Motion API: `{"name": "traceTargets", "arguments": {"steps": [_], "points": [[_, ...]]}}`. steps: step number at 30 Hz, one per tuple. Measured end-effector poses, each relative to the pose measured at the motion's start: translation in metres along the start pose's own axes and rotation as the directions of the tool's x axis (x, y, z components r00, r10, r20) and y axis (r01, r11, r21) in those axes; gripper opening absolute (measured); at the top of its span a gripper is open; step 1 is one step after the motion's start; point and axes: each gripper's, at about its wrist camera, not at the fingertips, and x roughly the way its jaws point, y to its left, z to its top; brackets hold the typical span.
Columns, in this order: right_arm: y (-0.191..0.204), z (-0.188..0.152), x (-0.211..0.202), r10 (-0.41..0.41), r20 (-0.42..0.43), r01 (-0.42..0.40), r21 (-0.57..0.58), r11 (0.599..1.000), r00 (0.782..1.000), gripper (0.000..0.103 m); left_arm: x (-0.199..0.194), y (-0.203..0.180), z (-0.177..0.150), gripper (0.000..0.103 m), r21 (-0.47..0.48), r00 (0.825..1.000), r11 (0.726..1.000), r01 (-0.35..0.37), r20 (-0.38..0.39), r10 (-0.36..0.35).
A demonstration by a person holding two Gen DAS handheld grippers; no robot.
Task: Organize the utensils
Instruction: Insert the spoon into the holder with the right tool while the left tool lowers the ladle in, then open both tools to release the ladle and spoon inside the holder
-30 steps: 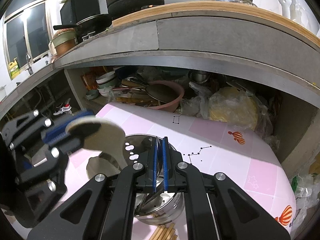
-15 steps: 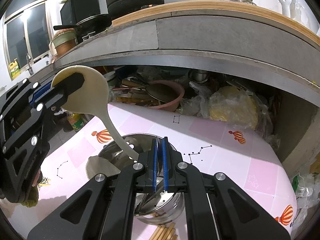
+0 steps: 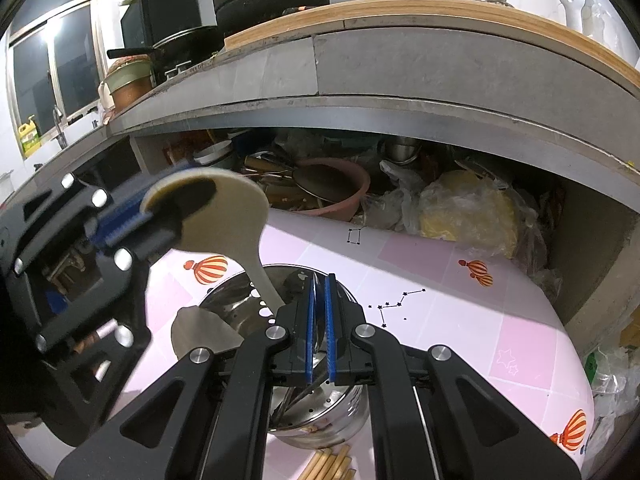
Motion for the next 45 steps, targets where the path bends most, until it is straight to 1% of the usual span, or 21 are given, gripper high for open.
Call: {"name": "traceTargets", "arguments": {"steps": [6,17,21,26,30,33,35,37,39,42,45], "points": [[0.0,-0.001,0.001,0.004,0.001,-0.004,0.003,1.0,1.0,0.006,0.01,0.001,-0.012,0.005,-0.046,0.998,0.998,0.05,-0.047,-0.052],[-0.003,0.0,0.003,0.024,-0.009,-0.023,0.027,0.999,1.0,0.006,0.014,0.0,-0.015,0.005,-0.088,0.991,0.99,0.113,-0.062,-0.119],[-0.004,0.001,0.003,0.025,-0.011,-0.024,0.027,0.999,1.0,0.006,0.011,0.0,-0.014,0.005,-0.076,0.989,0.989,0.13,-0.067,-0.135],[-0.004,0.001,0.003,0.027,-0.011,-0.027,0.032,0.999,1.0,0.006,0.01,0.0,-0.009,0.005,-0.038,0.987,0.99,0.139,-0.08,-0.142],[-0.004,0.001,0.003,0.028,-0.011,-0.027,0.032,0.999,1.0,0.006,0.016,0.004,-0.006,0.006,-0.051,0.981,0.985,0.163,-0.099,-0.168],[-0.004,0.001,0.003,0.028,-0.012,-0.027,0.032,0.999,1.0,0.006,0.025,0.008,-0.006,0.006,-0.079,0.973,0.979,0.189,-0.122,-0.198],[-0.004,0.001,0.003,0.028,-0.011,-0.028,0.033,0.999,1.0,0.006,0.028,0.01,-0.007,0.006,-0.097,0.969,0.974,0.204,-0.122,-0.215],[-0.004,0.002,0.004,0.028,-0.011,-0.028,0.031,0.999,1.0,0.006,0.029,0.01,-0.007,0.006,-0.091,0.969,0.975,0.202,-0.124,-0.213],[-0.004,0.002,0.004,0.029,-0.012,-0.029,0.032,0.999,0.999,0.006,0.028,0.011,-0.007,0.006,-0.101,0.966,0.972,0.213,-0.128,-0.225],[-0.005,0.001,0.004,0.03,-0.01,-0.029,0.034,0.999,1.0,0.006,0.029,0.01,-0.007,0.006,-0.08,0.964,0.972,0.221,-0.132,-0.23],[-0.004,0.002,0.003,0.03,-0.009,-0.029,0.036,0.999,1.0,0.006,0.031,0.011,-0.006,0.006,-0.079,0.96,0.969,0.232,-0.141,-0.242]]}}
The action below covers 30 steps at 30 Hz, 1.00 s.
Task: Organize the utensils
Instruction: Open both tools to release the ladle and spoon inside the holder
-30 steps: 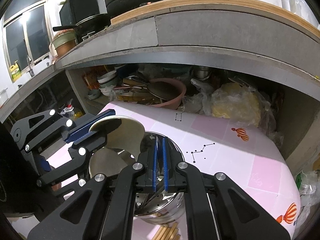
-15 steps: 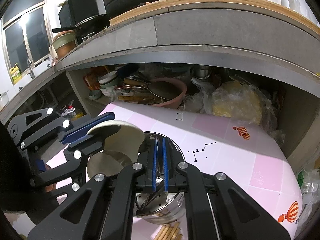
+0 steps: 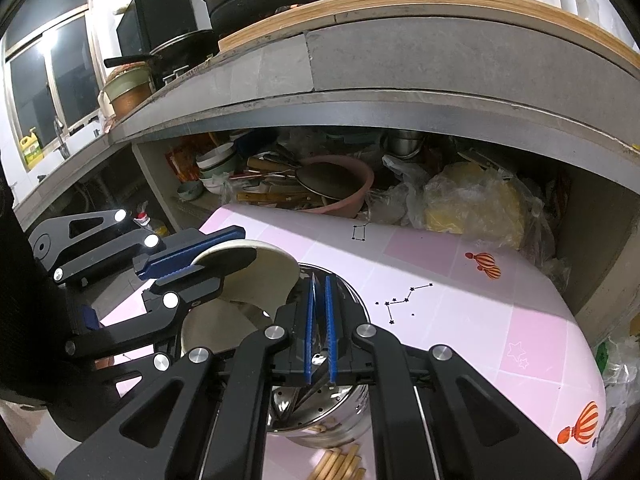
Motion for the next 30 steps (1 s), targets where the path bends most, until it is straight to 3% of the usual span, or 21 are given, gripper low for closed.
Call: {"name": "traceTargets", "arguments": {"steps": [15,22,25,30], "points": [[0.002,0.001,-0.002,-0.02,-0.013,0.02,-0.001,1.0,1.0,0.007,-0.003,-0.002,-0.001,0.009,-0.02,1.0,1.0,-0.003,-0.019,0.003],[0.001,0.003,-0.001,-0.017,-0.024,0.017,0.004,1.0,1.0,0.007,-0.002,0.012,-0.001,0.032,-0.092,0.999,0.996,-0.001,-0.033,-0.002],[0.0,0.003,-0.001,-0.002,-0.023,0.002,0.011,1.0,1.0,0.013,-0.003,0.017,-0.003,0.038,-0.121,0.999,0.993,0.012,-0.035,-0.016],[0.001,0.002,-0.002,-0.005,-0.021,0.005,0.009,1.0,1.0,0.014,-0.004,0.021,-0.005,0.041,-0.151,0.999,0.988,0.022,-0.035,-0.027]]}}
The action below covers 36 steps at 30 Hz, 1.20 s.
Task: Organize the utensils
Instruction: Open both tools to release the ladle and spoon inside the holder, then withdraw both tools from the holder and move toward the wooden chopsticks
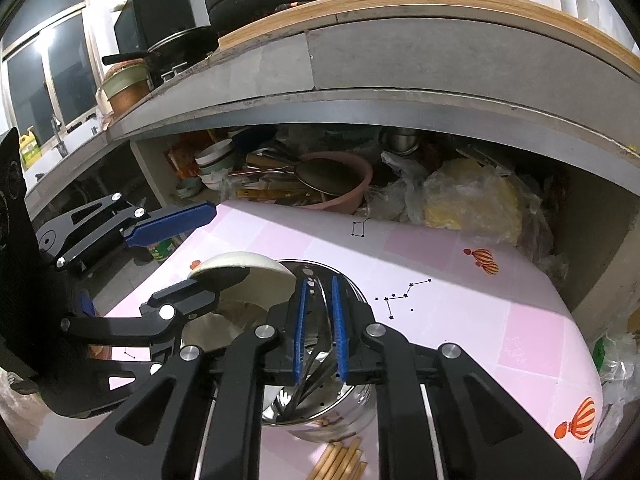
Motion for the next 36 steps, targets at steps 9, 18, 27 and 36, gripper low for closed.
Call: {"name": "traceTargets", "arguments": {"steps": [9,18,27,36], "points": [[0.004,-0.001,-0.008,0.008,0.029,-0.008,-0.005,1.0,1.0,0.024,-0.002,-0.002,-0.002,0.042,-0.013,1.0,1.0,0.021,-0.002,-0.021],[0.005,0.001,-0.012,0.007,0.042,-0.007,-0.001,1.0,0.999,0.026,-0.002,-0.002,-0.003,0.042,-0.019,1.0,0.999,0.029,-0.002,-0.029],[0.003,0.002,-0.016,0.026,0.046,-0.027,0.013,1.0,0.999,0.026,-0.004,-0.004,-0.005,0.042,-0.038,0.999,0.998,0.052,-0.005,-0.052],[0.001,0.004,-0.033,0.045,0.082,-0.047,0.03,0.998,0.996,0.03,-0.013,0.001,-0.008,0.042,-0.091,0.996,0.992,0.087,-0.004,-0.088]]}}
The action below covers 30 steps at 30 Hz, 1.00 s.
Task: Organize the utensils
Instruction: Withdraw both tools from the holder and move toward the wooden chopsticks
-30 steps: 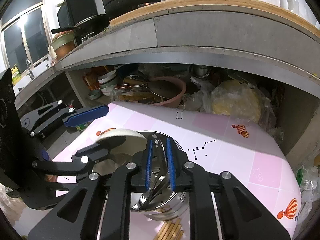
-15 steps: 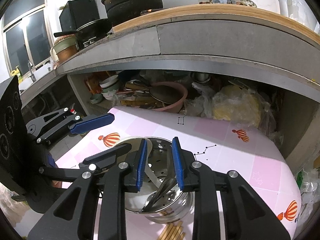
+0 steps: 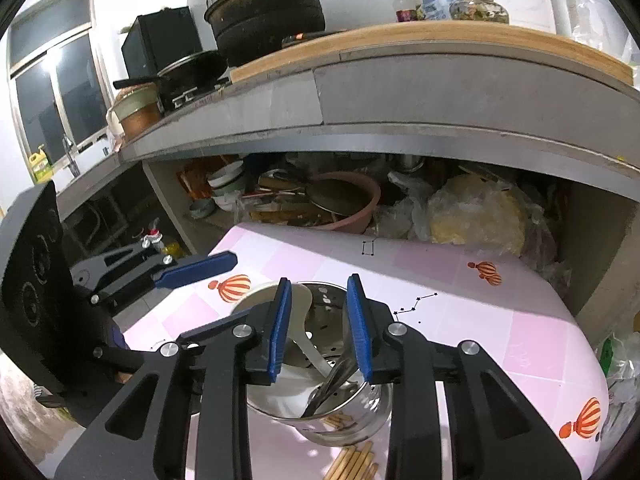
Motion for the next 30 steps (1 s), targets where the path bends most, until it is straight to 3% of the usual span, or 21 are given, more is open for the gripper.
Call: {"name": "traceTargets", "arguments": {"steps": [7,10,14,21,30], "points": [[-0.002,-0.007,-0.045,-0.029,0.062,0.03,-0.005,1.0,0.998,0.046,-0.04,0.007,-0.011,0.06,-0.099,0.999,0.995,0.024,0.045,-0.02],[-0.009,-0.02,-0.07,-0.075,0.073,0.075,0.006,0.997,0.994,0.055,-0.062,0.011,-0.024,0.069,-0.164,0.998,0.985,0.043,0.056,-0.035],[-0.023,-0.05,-0.102,-0.131,0.06,0.127,0.059,0.99,0.99,0.058,-0.089,0.011,-0.049,0.076,-0.239,0.997,0.969,0.068,0.042,-0.06],[-0.045,-0.125,-0.123,-0.19,-0.082,0.203,0.197,0.959,0.978,0.058,-0.102,0.0,-0.095,0.079,-0.37,0.991,0.922,0.11,-0.027,-0.129],[-0.033,-0.199,-0.081,-0.152,-0.248,0.22,0.276,0.936,0.957,0.057,-0.07,-0.041,-0.142,0.079,-0.433,0.965,0.893,0.12,-0.16,-0.207]]}}
